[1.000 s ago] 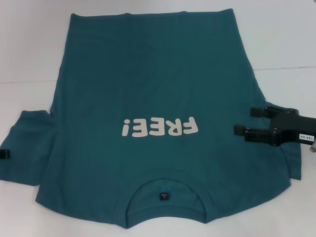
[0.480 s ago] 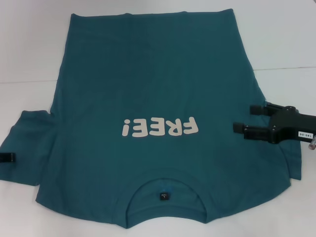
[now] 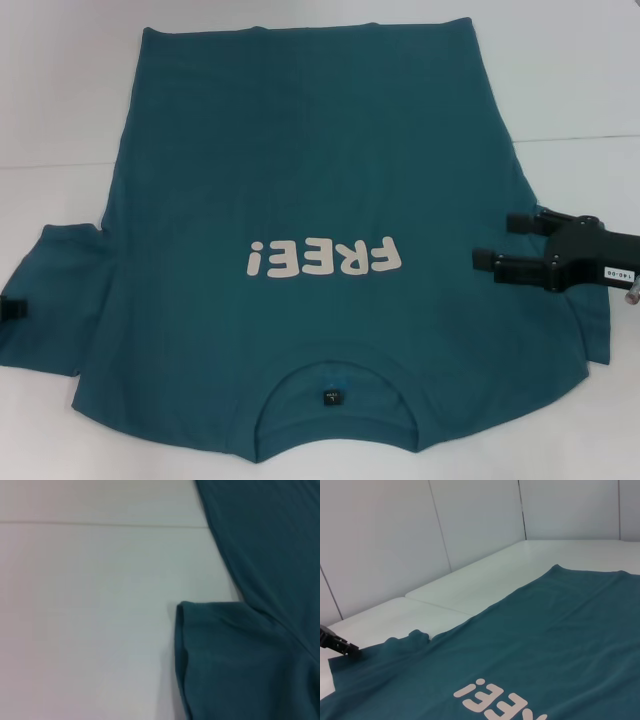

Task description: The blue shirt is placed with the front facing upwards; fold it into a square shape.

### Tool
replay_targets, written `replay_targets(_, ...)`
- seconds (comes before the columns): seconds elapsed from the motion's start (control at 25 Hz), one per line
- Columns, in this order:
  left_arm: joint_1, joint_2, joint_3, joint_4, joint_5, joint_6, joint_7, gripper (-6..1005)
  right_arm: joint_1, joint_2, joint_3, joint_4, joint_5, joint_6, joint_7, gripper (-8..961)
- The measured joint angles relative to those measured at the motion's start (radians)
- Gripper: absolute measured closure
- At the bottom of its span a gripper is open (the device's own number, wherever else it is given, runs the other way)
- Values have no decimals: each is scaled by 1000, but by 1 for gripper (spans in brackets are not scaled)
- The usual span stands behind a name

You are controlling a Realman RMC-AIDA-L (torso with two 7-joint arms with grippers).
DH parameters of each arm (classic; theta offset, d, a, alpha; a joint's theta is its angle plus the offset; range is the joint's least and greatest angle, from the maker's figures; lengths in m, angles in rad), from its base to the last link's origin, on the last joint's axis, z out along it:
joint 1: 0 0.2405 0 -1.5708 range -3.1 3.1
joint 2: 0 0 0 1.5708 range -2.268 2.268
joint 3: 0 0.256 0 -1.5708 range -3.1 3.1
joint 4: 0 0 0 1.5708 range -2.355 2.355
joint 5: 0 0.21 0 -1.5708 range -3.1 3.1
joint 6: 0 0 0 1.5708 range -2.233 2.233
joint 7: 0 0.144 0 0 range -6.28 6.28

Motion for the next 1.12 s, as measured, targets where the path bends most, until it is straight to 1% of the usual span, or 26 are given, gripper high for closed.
replay_targets(0.24, -3, 9, 1, -24, -1, 0, 3, 623, -2, 1, 0, -2, 0, 1, 0, 31)
replay_targets(0.4, -1, 11, 1, -27, -3, -1, 5, 786, -3, 1, 2, -2, 0, 1, 0, 31)
replay_targets(0.48, 0, 11, 1, -27, -3, -5, 5, 1000, -4, 1, 4, -2, 0, 1, 0, 31)
replay_targets(0.84, -4, 11, 1, -26, -5, -11, 14, 1001, -6, 1, 7, -2, 0, 1, 0, 31)
replay_targets(1.12, -6, 10, 1, 4, -13, 20, 12, 1000, -7, 1, 9, -2, 5, 1, 5, 30)
